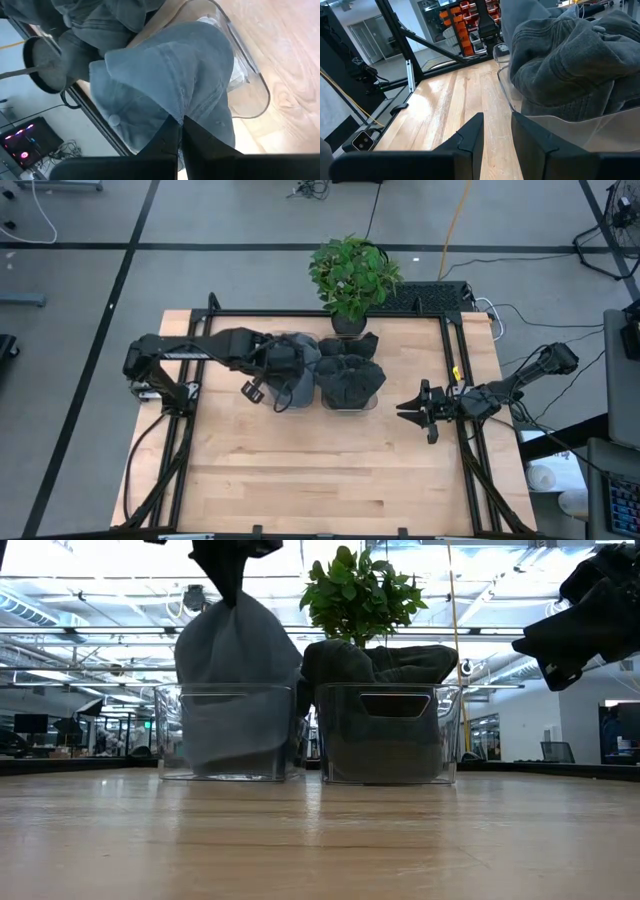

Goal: Pick & Place hat
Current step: Put the blue cap into the left transparent bin

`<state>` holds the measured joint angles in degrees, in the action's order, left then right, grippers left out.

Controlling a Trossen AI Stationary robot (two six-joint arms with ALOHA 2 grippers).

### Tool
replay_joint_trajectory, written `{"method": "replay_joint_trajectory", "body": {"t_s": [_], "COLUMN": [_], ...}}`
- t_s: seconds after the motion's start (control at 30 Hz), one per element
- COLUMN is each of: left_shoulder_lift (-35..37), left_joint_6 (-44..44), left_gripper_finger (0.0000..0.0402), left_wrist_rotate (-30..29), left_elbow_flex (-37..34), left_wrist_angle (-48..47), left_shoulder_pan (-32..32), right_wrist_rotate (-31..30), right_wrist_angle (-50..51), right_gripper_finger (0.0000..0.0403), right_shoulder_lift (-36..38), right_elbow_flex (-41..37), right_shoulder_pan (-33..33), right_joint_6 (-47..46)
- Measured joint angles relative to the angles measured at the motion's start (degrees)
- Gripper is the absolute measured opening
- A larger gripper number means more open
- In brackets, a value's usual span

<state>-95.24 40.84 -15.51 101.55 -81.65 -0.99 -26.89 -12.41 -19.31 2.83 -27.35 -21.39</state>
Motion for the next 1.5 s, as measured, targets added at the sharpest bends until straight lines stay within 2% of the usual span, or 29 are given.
{"method": "replay_joint_trajectory", "body": {"t_s": [0.2, 0.3, 0.63, 0.73, 0.83, 0.97, 1.13, 1.23, 1.5], "left_shoulder_lift": [0.0, 0.0, 3.3, 4.2, 4.6, 4.4, 4.4, 4.5, 4.4], "left_joint_6": [1.6, -1.1, -12.1, -20.8, -29.3, -36.6, -40.5, -42.6, -49.5], "left_gripper_finger": [0.0003, 0.0017, 0.0179, 0.0214, 0.0232, 0.0229, 0.0199, 0.0173, 0.0081], "left_wrist_rotate": [0.0, -1.5, -11.1, -10.4, -8.8, -5.9, -5.6, -5.7, -5.5], "left_elbow_flex": [-4.8, -5.1, -2.1, -1.2, -1.1, -1.2, -1.2, -2.1, -11.1], "left_wrist_angle": [5.2, 5.7, 8.1, 7.5, 5.6, 3.6, 3.8, 4.4, 9.4], "left_shoulder_pan": [0.6, 1.1, 0.6, -1.0, -3.5, -7.0, -10.5, -12.1, -12.5], "right_wrist_rotate": [0.0, 0.0, 0.0, 0.0, 0.0, 0.0, 0.0, 0.0, 0.0], "right_wrist_angle": [0.0, 0.0, 0.0, 0.0, 0.0, 0.0, 0.0, 0.0, 0.0], "right_gripper_finger": [0.0089, 0.0089, 0.0089, 0.0089, 0.0089, 0.0089, 0.0089, 0.0089, 0.0089], "right_shoulder_lift": [0.0, 0.0, 0.0, 0.0, 0.0, 0.0, 0.0, 0.0, 0.0], "right_elbow_flex": [0.0, 0.0, 0.0, 0.0, 0.0, 0.0, 0.0, 0.0, 0.0], "right_shoulder_pan": [0.0, 0.0, 0.0, 0.0, 0.0, 0.0, 0.0, 0.0, 0.0], "right_joint_6": [0.0, 0.0, 0.0, 0.0, 0.0, 0.0, 0.0, 0.0, 0.0]}}
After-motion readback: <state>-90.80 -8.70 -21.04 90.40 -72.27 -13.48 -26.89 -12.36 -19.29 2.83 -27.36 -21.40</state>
